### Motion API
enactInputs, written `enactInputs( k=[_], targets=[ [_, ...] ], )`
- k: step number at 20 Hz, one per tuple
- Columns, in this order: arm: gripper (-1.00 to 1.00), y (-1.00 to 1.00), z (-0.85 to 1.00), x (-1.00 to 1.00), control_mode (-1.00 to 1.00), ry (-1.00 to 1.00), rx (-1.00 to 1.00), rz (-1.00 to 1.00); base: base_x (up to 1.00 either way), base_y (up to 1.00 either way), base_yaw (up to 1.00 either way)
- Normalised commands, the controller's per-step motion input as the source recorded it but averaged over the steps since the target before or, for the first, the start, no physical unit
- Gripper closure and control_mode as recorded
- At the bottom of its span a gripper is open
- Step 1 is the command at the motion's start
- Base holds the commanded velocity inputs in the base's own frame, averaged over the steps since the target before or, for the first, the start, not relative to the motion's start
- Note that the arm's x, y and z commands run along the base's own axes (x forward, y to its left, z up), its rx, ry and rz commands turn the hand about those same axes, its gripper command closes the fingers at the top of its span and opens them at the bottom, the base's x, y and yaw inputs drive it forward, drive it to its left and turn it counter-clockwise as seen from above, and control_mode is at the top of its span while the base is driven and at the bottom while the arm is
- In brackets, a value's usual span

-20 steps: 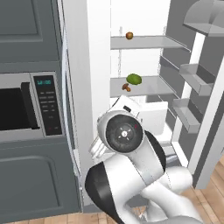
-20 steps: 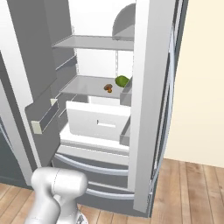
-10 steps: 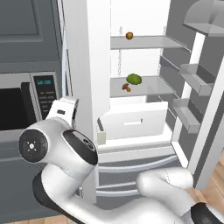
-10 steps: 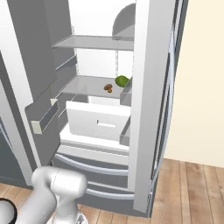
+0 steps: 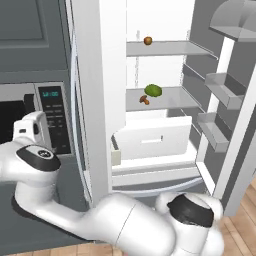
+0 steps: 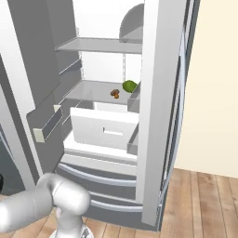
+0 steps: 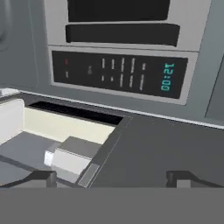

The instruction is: Place the mushroom in the correct fridge rack based on whether it is a fruit or vegetable. Finally, close the fridge door.

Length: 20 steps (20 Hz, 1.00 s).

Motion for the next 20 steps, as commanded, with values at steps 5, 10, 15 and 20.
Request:
enactInputs(
  k=[5, 10, 15, 20],
  targets=[
    [-1.0, 0.0, -0.46, 0.69, -1.0, 0.08, -0.22, -0.34, 0.0, 0.0, 0.0],
    [-1.0, -0.01, -0.43, 0.72, -1.0, 0.12, -0.22, -0.4, 0.0, 0.0, 0.0],
    [-1.0, -0.53, -0.32, 0.22, -1.0, 0.07, -0.14, -0.38, 0.0, 0.0, 0.0],
    [-1.0, -1.0, -0.31, 0.0, -1.0, 0.01, -0.02, -0.33, 0.0, 0.0, 0.0]
  ],
)
